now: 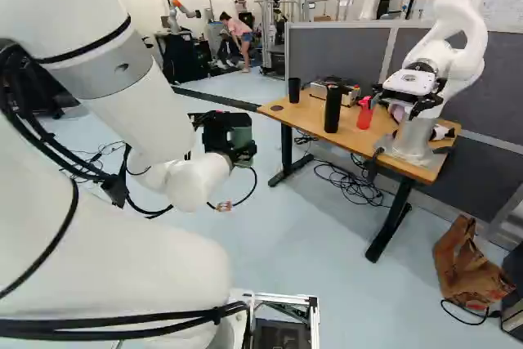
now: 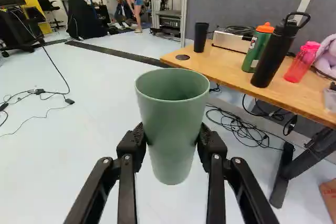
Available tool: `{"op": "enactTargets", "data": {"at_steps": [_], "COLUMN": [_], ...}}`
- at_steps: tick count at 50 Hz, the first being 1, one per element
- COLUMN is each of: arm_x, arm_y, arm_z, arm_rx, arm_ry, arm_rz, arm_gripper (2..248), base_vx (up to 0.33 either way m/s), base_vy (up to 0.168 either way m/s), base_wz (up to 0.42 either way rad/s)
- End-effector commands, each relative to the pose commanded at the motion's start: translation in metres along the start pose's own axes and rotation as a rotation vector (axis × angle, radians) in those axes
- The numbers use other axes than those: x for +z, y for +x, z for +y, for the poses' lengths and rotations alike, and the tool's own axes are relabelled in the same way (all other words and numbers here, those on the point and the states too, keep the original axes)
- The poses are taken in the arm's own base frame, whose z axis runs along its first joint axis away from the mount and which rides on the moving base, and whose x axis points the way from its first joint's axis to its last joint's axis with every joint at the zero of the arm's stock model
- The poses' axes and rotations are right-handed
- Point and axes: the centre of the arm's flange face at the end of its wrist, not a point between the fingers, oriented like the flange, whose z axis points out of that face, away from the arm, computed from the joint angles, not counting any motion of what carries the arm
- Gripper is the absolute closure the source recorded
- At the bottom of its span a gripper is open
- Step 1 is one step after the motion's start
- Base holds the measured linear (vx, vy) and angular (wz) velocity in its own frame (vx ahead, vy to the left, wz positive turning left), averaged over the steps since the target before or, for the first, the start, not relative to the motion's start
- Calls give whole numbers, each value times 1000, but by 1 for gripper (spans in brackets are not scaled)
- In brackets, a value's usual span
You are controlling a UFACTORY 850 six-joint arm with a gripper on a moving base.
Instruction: Place the green cup on the table
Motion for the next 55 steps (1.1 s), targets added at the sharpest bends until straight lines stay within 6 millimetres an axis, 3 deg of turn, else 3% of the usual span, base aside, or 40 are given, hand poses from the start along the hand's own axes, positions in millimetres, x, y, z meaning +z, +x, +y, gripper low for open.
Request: {"op": "enactTargets", "data": {"at_steps": [25, 55], "arm_x": [0, 0], "arm_y": [0, 0], "arm_z": [0, 0], "arm_rx": [0, 0], "arm_ry": [0, 0], "arm_rz": [0, 0], "arm_gripper": [131, 131], "base_vx": [185, 365], "base_vy": [113, 3], "base_wz": [-53, -26]}}
